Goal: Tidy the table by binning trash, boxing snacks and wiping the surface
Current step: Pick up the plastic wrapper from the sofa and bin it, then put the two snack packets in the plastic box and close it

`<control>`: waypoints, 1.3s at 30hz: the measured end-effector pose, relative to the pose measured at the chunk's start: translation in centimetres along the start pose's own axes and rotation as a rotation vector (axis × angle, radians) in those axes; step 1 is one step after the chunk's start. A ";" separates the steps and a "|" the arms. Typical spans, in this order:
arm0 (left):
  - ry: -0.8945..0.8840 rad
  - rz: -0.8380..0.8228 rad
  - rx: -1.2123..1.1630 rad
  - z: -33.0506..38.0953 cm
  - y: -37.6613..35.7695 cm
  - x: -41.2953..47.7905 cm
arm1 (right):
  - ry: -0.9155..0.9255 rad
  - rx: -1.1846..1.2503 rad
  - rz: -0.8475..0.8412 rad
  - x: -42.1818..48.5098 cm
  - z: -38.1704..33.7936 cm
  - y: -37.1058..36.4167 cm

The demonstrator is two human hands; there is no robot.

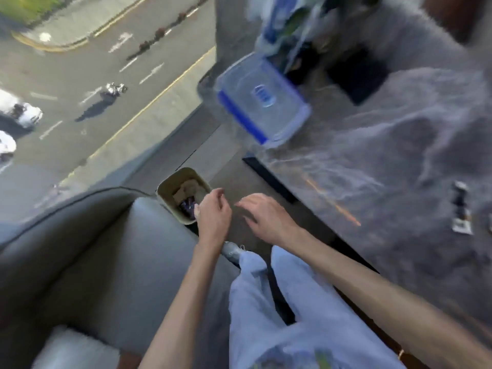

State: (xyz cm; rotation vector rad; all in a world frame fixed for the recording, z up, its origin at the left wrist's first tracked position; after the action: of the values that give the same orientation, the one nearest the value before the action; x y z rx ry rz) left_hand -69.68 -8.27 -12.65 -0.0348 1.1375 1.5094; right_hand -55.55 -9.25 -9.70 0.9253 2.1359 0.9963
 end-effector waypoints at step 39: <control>-0.192 0.131 0.377 27.3 7.3 2.1 | -0.585 0.678 0.503 -6.8 12.7 19.9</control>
State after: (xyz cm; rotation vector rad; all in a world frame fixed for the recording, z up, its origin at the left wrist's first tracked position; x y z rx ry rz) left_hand -60.88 12.17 4.87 0.4403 1.2675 1.3562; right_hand -35.48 -0.12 1.20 1.8729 1.7531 0.1090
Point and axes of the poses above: each hand's wrist, its own x-axis towards the middle knuckle, its own y-axis out of the back of the hand, z = x × y, the point moved 1 cm from there along x, towards the middle knuckle, and after that the axes turned 13 degrees about y, right-handed, at the moved point
